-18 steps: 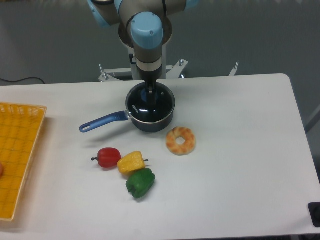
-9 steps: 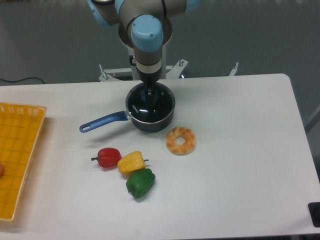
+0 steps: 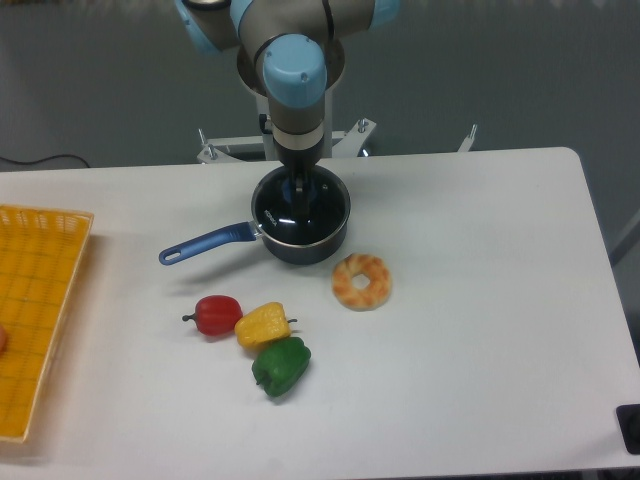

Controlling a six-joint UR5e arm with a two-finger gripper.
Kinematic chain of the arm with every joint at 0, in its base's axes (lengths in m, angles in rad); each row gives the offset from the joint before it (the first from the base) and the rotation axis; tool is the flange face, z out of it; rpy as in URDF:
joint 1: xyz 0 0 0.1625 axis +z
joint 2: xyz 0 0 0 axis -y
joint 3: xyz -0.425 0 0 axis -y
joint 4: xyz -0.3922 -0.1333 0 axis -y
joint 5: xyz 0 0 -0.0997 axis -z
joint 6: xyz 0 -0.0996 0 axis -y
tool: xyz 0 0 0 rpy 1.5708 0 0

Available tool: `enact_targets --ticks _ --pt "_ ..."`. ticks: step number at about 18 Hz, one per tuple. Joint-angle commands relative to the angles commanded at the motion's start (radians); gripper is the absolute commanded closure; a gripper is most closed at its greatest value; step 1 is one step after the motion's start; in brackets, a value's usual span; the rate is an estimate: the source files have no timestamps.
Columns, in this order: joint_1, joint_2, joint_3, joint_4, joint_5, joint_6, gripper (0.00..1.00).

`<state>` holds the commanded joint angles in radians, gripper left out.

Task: Open the lid
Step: 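Close the gripper around the blue lid knob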

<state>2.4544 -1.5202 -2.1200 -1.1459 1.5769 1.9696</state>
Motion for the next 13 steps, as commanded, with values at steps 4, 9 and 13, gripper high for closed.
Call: enact_targets --ticks 4,9,13 --pt "-0.011 -0.011 0.003 0.005 0.000 -0.006 0.00" --pt "-0.021 -0.012 0.005 0.006 -0.002 -0.009 0.00" --pt "-0.021 -0.021 0.006 0.006 0.000 -0.006 0.01"
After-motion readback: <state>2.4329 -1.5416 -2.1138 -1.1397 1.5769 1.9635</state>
